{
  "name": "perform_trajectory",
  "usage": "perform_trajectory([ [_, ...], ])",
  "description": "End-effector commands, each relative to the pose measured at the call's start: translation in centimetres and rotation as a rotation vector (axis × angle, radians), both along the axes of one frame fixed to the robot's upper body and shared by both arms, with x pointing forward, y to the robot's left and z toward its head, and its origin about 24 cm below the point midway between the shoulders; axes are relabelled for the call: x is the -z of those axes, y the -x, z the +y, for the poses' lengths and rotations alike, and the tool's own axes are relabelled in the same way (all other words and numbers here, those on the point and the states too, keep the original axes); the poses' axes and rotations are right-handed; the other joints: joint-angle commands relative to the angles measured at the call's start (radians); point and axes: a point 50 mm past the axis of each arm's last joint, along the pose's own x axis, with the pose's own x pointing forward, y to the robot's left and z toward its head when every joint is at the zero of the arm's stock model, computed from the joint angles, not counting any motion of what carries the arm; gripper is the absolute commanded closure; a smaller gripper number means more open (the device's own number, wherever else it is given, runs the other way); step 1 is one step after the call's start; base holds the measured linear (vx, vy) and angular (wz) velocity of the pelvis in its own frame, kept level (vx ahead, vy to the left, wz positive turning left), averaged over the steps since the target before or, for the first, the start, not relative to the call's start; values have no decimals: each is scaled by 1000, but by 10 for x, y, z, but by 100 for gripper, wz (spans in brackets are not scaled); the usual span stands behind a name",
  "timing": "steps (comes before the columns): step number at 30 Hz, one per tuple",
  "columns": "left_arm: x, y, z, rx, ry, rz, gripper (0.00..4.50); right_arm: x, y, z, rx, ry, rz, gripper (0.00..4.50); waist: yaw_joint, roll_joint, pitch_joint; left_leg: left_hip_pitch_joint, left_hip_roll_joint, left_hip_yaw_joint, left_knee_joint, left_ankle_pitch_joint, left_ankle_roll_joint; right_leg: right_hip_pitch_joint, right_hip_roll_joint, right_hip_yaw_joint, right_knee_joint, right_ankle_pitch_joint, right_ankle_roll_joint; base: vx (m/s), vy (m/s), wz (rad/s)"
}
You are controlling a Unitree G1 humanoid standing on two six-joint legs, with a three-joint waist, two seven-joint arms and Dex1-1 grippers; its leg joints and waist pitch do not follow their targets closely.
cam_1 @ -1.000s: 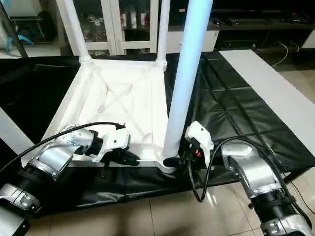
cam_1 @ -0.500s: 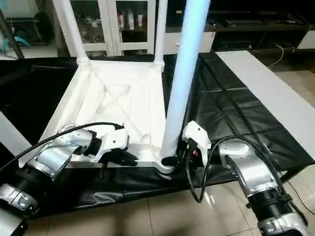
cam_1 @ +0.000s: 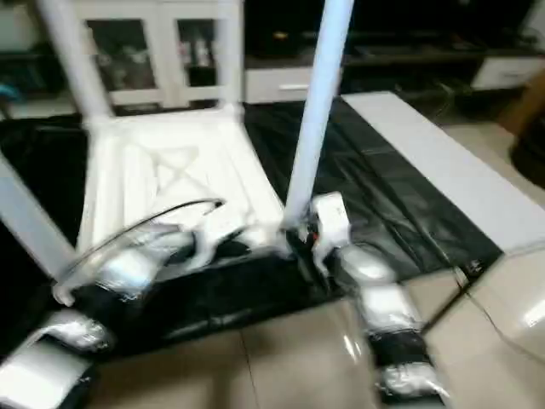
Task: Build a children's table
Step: Rotate leg to tighten
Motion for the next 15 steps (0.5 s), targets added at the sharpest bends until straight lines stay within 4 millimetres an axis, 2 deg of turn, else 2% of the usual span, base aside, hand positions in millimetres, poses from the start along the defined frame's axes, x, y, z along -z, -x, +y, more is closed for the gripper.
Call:
perform_trajectory([
  [1, 2, -12, 4, -216, -6, -89, 450, 27, 5, 5, 188, 9, 115, 245, 45, 24, -20, -52, 71, 10, -227, -908, -45, 90, 23, 14, 143, -167, -103, -133, 11, 7],
  [2, 2, -12, 4, -216, -6, -89, 450, 27, 5, 5, 188, 9, 115, 246, 56, 5, -24, -28, 70, 25, -224, -871, -19, 69, 21, 38, 149, -166, -96, -133, 11, 7],
  [3, -3, -17, 0, -246, -18, -152, 450, 26, 1, 16, 214, 18, 109, 246, 53, -69, -33, 71, -9, 35, -59, -609, -27, -59, -25, 77, -30, -698, -31, -4, -91, 18],
  [4, -5, -18, -2, -247, -18, -173, 450, 24, -2, 21, 221, 18, 96, 246, 49, -76, -35, 66, -27, 15, 54, -318, 1, -73, -107, 90, -101, -1059, -22, 49, -73, -16],
  [5, -6, -19, -3, -246, -8, -183, 450, 21, -4, 25, 219, 0, 84, 246, 58, -64, -46, -12, -10, -9, 8, -212, 14, 7, -124, 110, -61, -983, -30, 49, -73, -16],
  [6, -8, -19, -5, -231, -11, -196, 450, 19, -6, 29, 217, -21, 72, 246, 67, -40, -60, -57, 2, -21, -44, -126, -4, 52, -93, 92, -21, -793, -43, 54, 10, -38],
  [7, -9, -20, -6, -216, -12, -205, 450, 15, -8, 31, 222, -41, 51, 247, 65, -26, -59, -32, 11, -13, -75, -156, -26, 9, -16, 66, 9, -356, -109, 0, 0, 0],
  [8, -9, -20, -6, -201, -15, -211, 450, 10, -10, 33, 199, -57, 26, 248, 68, -16, -56, -18, 11, -3, -81, -266, -28, 1, -11, 66, 8, -294, -165, 0, 0, 0],
  [9, -8, -20, -5, -192, -28, -218, 450, 8, -12, 34, 187, -61, 7, 248, 63, -26, -54, -18, 12, -1, -81, -307, -27, -1, -10, 68, 5, -293, -181, 0, 0, 0],
  [10, -8, -19, -4, -169, -40, -225, 450, 5, -13, 34, 185, -61, -16, 248, 63, -26, -52, -16, 9, 3, -83, -369, -24, -4, -9, 69, 1, -331, -189, 0, 0, 0],
  [11, -7, -18, -4, -153, -49, -230, 450, 4, -13, 33, 187, -59, -29, 248, 62, -30, -52, -16, 8, 4, -82, -378, -21, -5, -9, 72, 0, -342, -188, 0, 0, 0],
  [12, -5, -17, -2, -136, -56, -224, 450, -1, -13, 31, 165, -60, -66, 248, 63, -32, -54, -23, 7, 4, -83, -364, -13, 0, -10, 75, 0, -344, -180, 0, 0, 0],
  [13, -4, -17, -1, -128, -59, -220, 450, -3, -13, 30, 152, -60, -94, 248, 65, -33, -58, -29, 7, 5, -82, -322, -5, 3, -10, 78, 5, -308, -176, 0, 0, 0],
  [15, 0, -15, 1, -96, -61, -216, 450, -10, -12, 25, 144, -54, -168, 179, 72, -32, -58, -22, 10, 12, -78, -276, 13, -3, -7, 82, 5, -239, -191, 0, 0, 0],
])
